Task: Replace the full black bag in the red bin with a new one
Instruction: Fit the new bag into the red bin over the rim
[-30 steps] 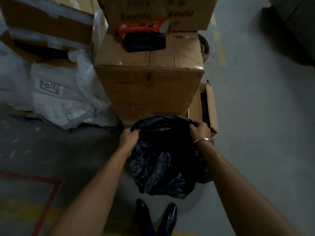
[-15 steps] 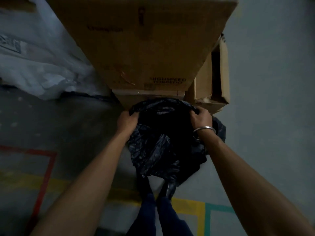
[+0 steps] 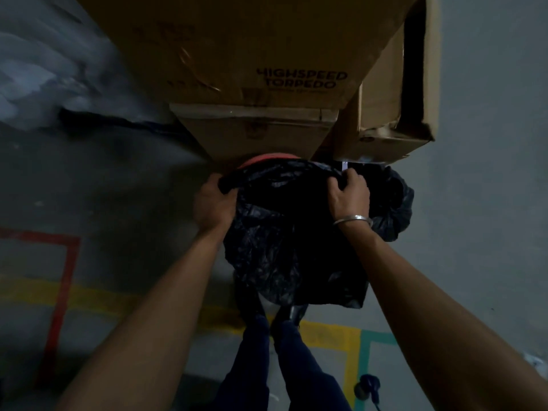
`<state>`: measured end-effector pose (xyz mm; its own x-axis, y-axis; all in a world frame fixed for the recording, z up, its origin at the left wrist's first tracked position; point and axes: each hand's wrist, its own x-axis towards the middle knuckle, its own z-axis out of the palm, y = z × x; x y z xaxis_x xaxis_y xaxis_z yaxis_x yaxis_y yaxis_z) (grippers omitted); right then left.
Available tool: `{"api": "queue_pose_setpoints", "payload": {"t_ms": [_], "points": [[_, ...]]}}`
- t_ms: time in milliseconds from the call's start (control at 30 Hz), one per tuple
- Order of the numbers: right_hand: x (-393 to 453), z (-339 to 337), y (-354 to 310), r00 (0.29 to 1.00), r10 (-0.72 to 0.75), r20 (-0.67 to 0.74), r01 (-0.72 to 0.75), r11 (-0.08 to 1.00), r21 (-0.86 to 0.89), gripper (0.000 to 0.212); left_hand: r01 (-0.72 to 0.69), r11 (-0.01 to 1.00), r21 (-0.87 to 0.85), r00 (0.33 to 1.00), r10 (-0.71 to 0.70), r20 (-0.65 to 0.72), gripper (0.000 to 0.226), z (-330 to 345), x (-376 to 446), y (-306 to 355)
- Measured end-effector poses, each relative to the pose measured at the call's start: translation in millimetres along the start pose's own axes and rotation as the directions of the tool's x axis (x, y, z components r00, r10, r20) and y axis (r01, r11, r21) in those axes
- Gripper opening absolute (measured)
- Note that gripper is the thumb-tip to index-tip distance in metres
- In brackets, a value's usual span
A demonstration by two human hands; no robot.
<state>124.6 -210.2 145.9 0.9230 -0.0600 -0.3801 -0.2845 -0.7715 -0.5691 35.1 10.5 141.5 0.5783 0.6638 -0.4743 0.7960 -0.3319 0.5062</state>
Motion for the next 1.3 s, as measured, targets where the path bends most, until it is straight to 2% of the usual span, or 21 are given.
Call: {"api": "queue_pose_setpoints", "payload": {"t_ms": [100, 167, 267, 333, 433, 533, 700, 800, 867, 1033, 1100, 1167, 1233, 1300], "points": [[-2, 25, 20, 1.000, -0.020, 0.020, 0.019, 0.999, 0.039, 0.019, 0.066, 0.997, -0.045, 0.995, -0.062, 0.083, 0.037, 29, 2, -22], [-4, 35, 29, 0.998, 0.024, -0.051, -0.018, 0.991, 0.129, 0.023, 0.145, 0.985, -0.088, 0.984, -0.134, 0.115, 0.038, 43, 4, -36], [-5, 45, 38, 0.991, 0.083, -0.103, -0.056, 0.968, 0.245, 0.024, 0.124, 0.981, -0.147, 0.985, -0.105, 0.134, 0.036, 56, 3, -45], [-4, 49, 41, 0.993, 0.075, -0.086, -0.051, 0.964, 0.260, 0.023, 0.090, 0.968, -0.235, 0.994, -0.072, 0.084, 0.035, 60, 4, -44], [1, 50, 40, 0.994, 0.016, -0.104, 0.010, 0.969, 0.248, 0.011, 0.040, 0.931, -0.364, 0.992, -0.081, -0.097, 0.029, 56, 18, -44], [13, 48, 42, 0.988, 0.014, -0.155, 0.026, 0.968, 0.251, 0.024, -0.038, 0.892, -0.450, 0.979, -0.057, -0.196, 0.017, 52, 34, -48], [32, 58, 50, 0.990, 0.057, -0.132, -0.025, 0.972, 0.232, 0.025, -0.123, 0.934, -0.335, 0.974, 0.048, -0.221, 0.017, 62, 56, -60], [46, 66, 54, 0.986, 0.132, -0.099, -0.090, 0.934, 0.346, 0.019, -0.140, 0.945, -0.295, 0.976, 0.082, -0.201, 0.019, 70, 70, -64], [58, 73, 57, 0.985, 0.170, -0.011, -0.148, 0.888, 0.435, 0.004, -0.144, 0.946, -0.291, 0.979, 0.093, -0.183, 0.020, 76, 82, -68], [88, 87, 64, 0.988, 0.130, 0.080, -0.152, 0.870, 0.469, 0.013, -0.057, 0.943, -0.329, 0.990, 0.010, -0.142, 0.009, 89, 122, -75], [100, 95, 68, 0.991, 0.092, 0.095, -0.125, 0.889, 0.441, 0.009, -0.033, 0.947, -0.320, 0.994, -0.004, -0.114, 0.008, 99, 136, -79], [110, 105, 72, 0.990, -0.022, 0.137, -0.040, 0.902, 0.430, 0.007, -0.013, 0.955, -0.295, 0.994, -0.021, -0.111, 0.007, 107, 148, -82], [115, 110, 75, 0.974, -0.141, 0.179, 0.062, 0.921, 0.385, 0.022, 0.011, 0.954, -0.298, 0.992, -0.047, -0.115, 0.012, 112, 157, -80], [121, 117, 79, 0.954, -0.253, 0.162, 0.208, 0.944, 0.256, 0.029, 0.026, 0.959, -0.282, 0.989, -0.066, -0.132, 0.018, 116, 166, -77]]}}
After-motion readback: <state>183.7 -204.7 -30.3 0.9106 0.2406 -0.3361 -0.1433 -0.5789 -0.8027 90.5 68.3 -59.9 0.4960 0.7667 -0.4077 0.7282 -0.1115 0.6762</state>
